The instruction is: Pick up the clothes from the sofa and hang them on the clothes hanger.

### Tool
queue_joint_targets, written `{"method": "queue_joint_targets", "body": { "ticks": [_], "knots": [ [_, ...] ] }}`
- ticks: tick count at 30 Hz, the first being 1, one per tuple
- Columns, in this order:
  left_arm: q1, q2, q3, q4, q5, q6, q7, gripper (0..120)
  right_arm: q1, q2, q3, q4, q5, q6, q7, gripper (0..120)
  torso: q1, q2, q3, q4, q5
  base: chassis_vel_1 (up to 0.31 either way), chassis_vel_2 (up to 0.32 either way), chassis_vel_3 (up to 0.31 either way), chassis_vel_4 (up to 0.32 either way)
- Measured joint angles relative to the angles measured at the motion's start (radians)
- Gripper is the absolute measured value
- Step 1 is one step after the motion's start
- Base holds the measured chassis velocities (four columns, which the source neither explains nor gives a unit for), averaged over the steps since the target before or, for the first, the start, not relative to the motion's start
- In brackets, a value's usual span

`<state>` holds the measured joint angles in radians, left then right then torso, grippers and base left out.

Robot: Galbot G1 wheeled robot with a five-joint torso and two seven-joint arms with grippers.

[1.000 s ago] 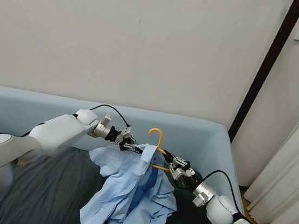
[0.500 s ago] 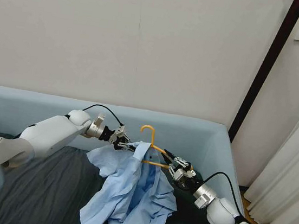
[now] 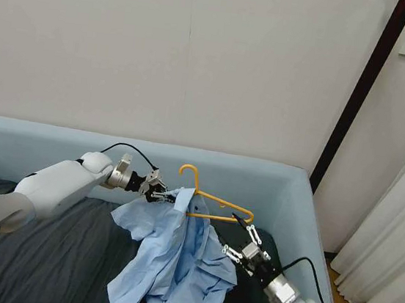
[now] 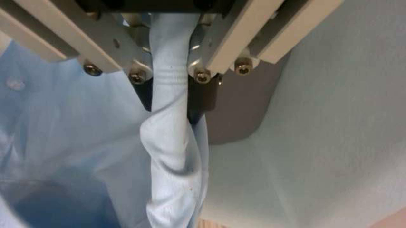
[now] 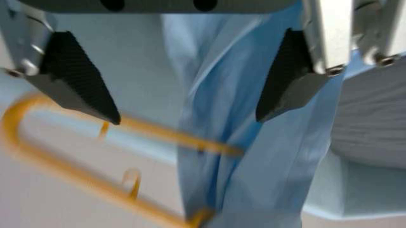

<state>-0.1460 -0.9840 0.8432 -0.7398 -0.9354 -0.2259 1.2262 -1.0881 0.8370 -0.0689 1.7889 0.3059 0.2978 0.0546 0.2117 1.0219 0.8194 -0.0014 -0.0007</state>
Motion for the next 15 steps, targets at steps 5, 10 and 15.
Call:
{"method": "queue_joint_targets", "body": {
  "ticks": [5, 10, 15],
  "knots": [
    [-0.004, -0.008, 0.004, -0.014, -0.002, 0.004, -0.007, 2, -0.005, 0.035, -0.03, -0.134, 0.037, -0.002, -0.025, 100, 0.0, 0.0, 0.0, 0.0002, 0.0003, 0.0, 0.0, 0.0, 0.0],
    [-0.014, -0.012, 0.015, -0.024, -0.018, 0.012, -0.014, 2, 0.03, 0.1, -0.044, -0.277, -0.11, 0.022, -0.032, 100, 0.0, 0.0, 0.0, 0.0003, 0.0003, 0.0, 0.0, 0.0, 0.0],
    [-0.025, -0.008, 0.027, -0.028, -0.03, 0.019, -0.015, 2, 0.059, 0.168, -0.041, -0.389, -0.356, 0.071, -0.024, 100, 0.0, 0.0, 0.0, 0.0003, 0.0002, 0.0, 0.0, 0.0, 0.0]
  ]
}}
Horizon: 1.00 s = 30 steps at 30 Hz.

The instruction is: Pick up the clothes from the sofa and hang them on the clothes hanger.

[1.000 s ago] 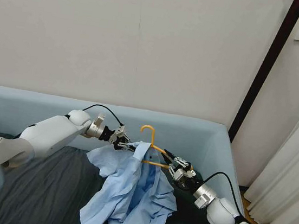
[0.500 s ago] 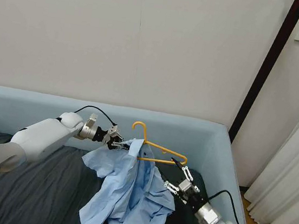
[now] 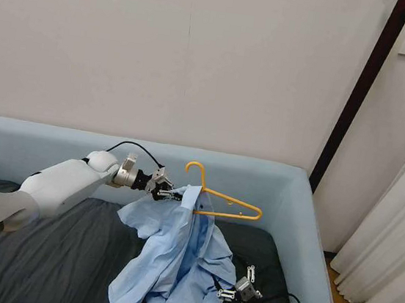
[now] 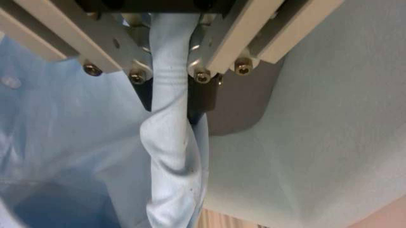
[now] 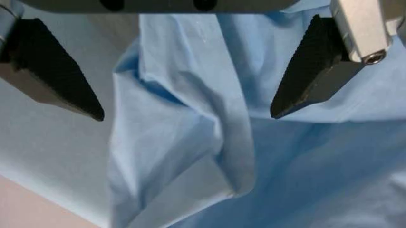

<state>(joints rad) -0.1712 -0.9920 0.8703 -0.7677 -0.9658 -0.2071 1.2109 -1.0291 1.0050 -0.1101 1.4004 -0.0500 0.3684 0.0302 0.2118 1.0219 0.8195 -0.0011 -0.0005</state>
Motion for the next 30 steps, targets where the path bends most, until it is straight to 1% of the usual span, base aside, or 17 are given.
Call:
{"method": "queue_joint_targets", "body": {
  "ticks": [3, 5, 7, 10, 11, 17, 20, 21, 22, 23, 24, 25, 26, 27, 30],
  "knots": [
    [-0.005, 0.013, 0.014, -0.014, -0.018, 0.006, -0.002, 2, 0.04, 0.031, -0.029, -0.056, -0.071, 0.014, 0.019, 100, 0.0, 0.0, 0.0, -0.0002, -0.0003, 0.0, 0.0, 0.0, 0.0],
    [-0.012, 0.024, 0.029, -0.026, -0.031, 0.013, -0.008, 2, 0.079, 0.06, -0.051, -0.108, -0.113, 0.029, 0.031, 100, 0.0, 0.0, 0.0, 0.0005, 0.0, 0.0, 0.0, 0.0, 0.0],
    [-0.015, 0.026, 0.032, -0.029, -0.036, 0.015, -0.009, 2, 0.088, 0.069, -0.056, -0.122, -0.127, 0.033, 0.036, 100, 0.0, 0.0, 0.0, 0.0006, -0.0002, 0.0, 0.0, 0.0, 0.0],
    [-0.023, 0.026, 0.042, -0.033, -0.048, 0.024, -0.011, 2, 0.106, 0.105, -0.062, -0.164, -0.169, 0.037, 0.053, 100, 0.0, 0.0, 0.0, 0.0002, -0.0003, 0.0, 0.0, 0.0, 0.0],
    [-0.03, 0.019, 0.047, -0.029, -0.053, 0.027, -0.012, 2, 0.112, 0.127, -0.062, -0.188, -0.201, 0.039, 0.071, 100, 0.0, 0.0, 0.0, 0.0, -0.0002, 0.0, 0.0, 0.0, 0.0],
    [-0.04, 0.011, 0.058, -0.029, -0.068, 0.034, -0.014, 2, 0.122, 0.164, -0.057, -0.224, -0.272, 0.044, 0.119, 100, 0.0, 0.0, 0.0, -0.0003, 0.0, 0.0, 0.0, 0.0, 0.0],
    [-0.044, -0.011, 0.063, -0.018, -0.072, 0.037, -0.015, 2, 0.133, 0.19, -0.012, -0.264, -0.359, 0.066, 0.155, 99, 0.0, 0.0, 0.0, 0.0006, -0.0001, 0.0, 0.0, 0.0, 0.0],
    [-0.044, -0.011, 0.063, -0.018, -0.072, 0.037, -0.015, 2, 0.133, 0.19, -0.012, -0.264, -0.359, 0.066, 0.155, 99, 0.0, 0.0, 0.0, 0.0006, -0.0001, 0.0, 0.0, 0.0, 0.0],
    [-0.047, -0.029, 0.063, -0.006, -0.072, 0.037, -0.014, 2, 0.132, 0.188, 0.0, -0.264, -0.369, 0.067, 0.165, 98, 0.0, 0.0, 0.0, 0.0005, -0.0002, 0.0, 0.0, 0.0, 0.0],
    [-0.049, -0.041, 0.063, 0.002, -0.072, 0.037, -0.012, 2, 0.13, 0.185, 0.005, -0.262, -0.371, 0.067, 0.17, 96, 0.0, 0.0, 0.0, -0.0001, -0.0001, 0.0, 0.0, 0.0, 0.0],
    [-0.052, -0.053, 0.062, 0.009, -0.072, 0.037, -0.01, 2, 0.128, 0.18, 0.011, -0.259, -0.373, 0.067, 0.173, 91, 0.0, 0.0, 0.0, -0.0009, 0.0, 0.0, 0.0, 0.0, 0.0],
    [-0.053, -0.058, 0.063, 0.013, -0.072, 0.037, -0.008, 2, 0.128, 0.176, 0.015, -0.256, -0.372, 0.067, 0.174, 88, 0.0, 0.0, 0.0, -0.0009, 0.0, 0.0, 0.0, 0.0, 0.0],
    [-0.053, -0.058, 0.063, 0.013, -0.072, 0.037, -0.008, 2, 0.128, 0.176, 0.015, -0.256, -0.372, 0.067, 0.174, 88, 0.0, 0.0, 0.0, -0.0009, 0.0, 0.0, 0.0, 0.0, 0.0],
    [-0.053, -0.063, 0.065, 0.015, -0.072, 0.037, -0.008, 2, 0.128, 0.173, 0.016, -0.253, -0.368, 0.067, 0.174, 84, 0.0, 0.0, 0.0, -0.001, 0.0, 0.0, 0.0, 0.0, 0.0],
    [-0.053, -0.065, 0.067, 0.012, -0.073, 0.039, -0.007, 2, 0.132, 0.17, 0.015, -0.25, -0.363, 0.067, 0.162, 70, 0.0, 0.0, 0.0, 0.0002, 0.0, 0.0, 0.0, 0.0, 0.0]
  ]
}}
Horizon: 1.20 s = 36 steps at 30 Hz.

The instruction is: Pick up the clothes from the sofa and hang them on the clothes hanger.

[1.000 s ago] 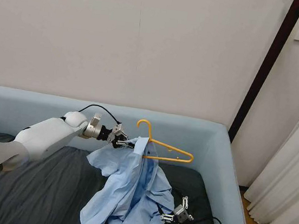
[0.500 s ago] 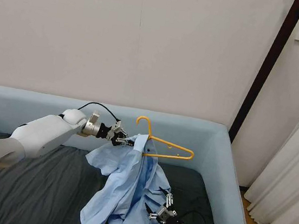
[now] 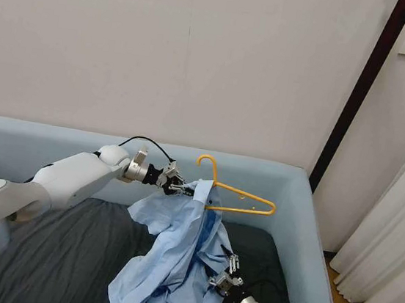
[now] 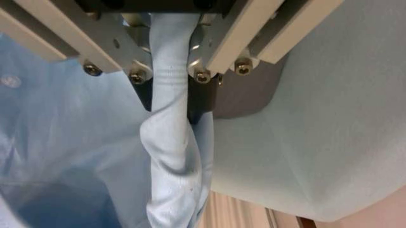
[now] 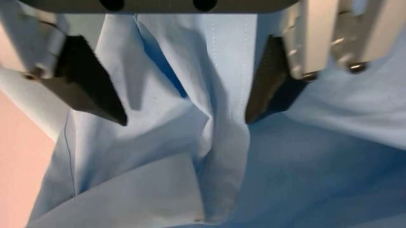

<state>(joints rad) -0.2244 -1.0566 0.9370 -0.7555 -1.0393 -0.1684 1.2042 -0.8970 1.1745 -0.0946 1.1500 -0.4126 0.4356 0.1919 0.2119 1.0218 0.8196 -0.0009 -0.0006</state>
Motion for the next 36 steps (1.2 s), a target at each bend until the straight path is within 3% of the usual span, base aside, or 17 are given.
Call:
{"method": "queue_joint_targets", "body": {
  "ticks": [19, 32, 36],
  "knots": [
    [-0.004, 0.076, 0.018, -0.084, -0.028, 0.019, -0.005, 2, 0.02, -0.006, -0.021, -0.031, 0.064, -0.022, -0.058, 1, 0.0, 0.0, 0.0, -0.0004, -0.0001, 0.0, 0.0, 0.0, 0.0],
    [-0.006, 0.127, 0.029, -0.138, -0.043, 0.024, -0.025, 2, 0.016, -0.027, -0.033, 0.0, 0.183, -0.034, -0.068, 0, 0.0, 0.0, 0.0, -0.0002, -0.0001, 0.0, 0.0, 0.0, 0.0],
    [0.0, 0.13, 0.026, -0.131, -0.045, 0.018, -0.031, 2, -0.005, -0.058, -0.037, 0.071, 0.287, -0.034, -0.074, 0, 0.0, 0.0, 0.0, -0.0002, -0.0001, 0.0, 0.0, 0.0, 0.0]
  ]
}}
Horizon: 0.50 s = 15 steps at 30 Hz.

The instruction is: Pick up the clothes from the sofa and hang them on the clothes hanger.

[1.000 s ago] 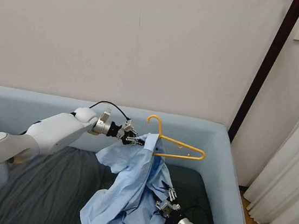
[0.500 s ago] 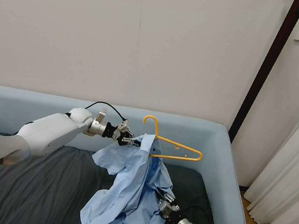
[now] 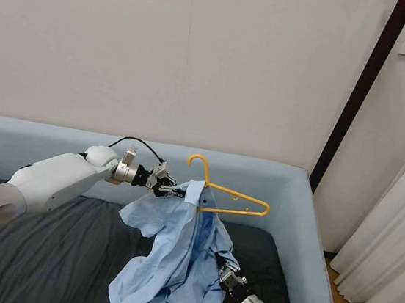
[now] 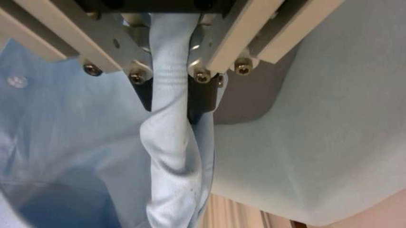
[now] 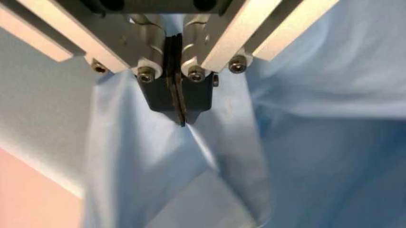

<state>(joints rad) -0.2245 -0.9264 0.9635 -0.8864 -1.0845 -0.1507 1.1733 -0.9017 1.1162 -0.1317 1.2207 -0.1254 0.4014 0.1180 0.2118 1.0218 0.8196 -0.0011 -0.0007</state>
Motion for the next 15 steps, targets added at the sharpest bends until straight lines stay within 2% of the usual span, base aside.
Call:
{"method": "queue_joint_targets", "body": {
  "ticks": [7, 15],
  "knots": [
    [0.022, 0.009, -0.016, 0.003, 0.003, -0.009, -0.002, 2, -0.029, -0.042, 0.009, 0.052, 0.086, -0.004, -0.046, 0, 0.0, 0.0, 0.0, -0.0002, 0.0, 0.0, 0.0, 0.0, 0.0],
    [0.027, 0.017, -0.018, -0.007, 0.005, -0.009, -0.003, 2, -0.041, -0.036, 0.019, 0.048, -0.001, 0.029, -0.084, 0, 0.0, 0.0, 0.0, -0.0002, 0.0001, 0.0, 0.0, 0.0, 0.0]
  ]
}}
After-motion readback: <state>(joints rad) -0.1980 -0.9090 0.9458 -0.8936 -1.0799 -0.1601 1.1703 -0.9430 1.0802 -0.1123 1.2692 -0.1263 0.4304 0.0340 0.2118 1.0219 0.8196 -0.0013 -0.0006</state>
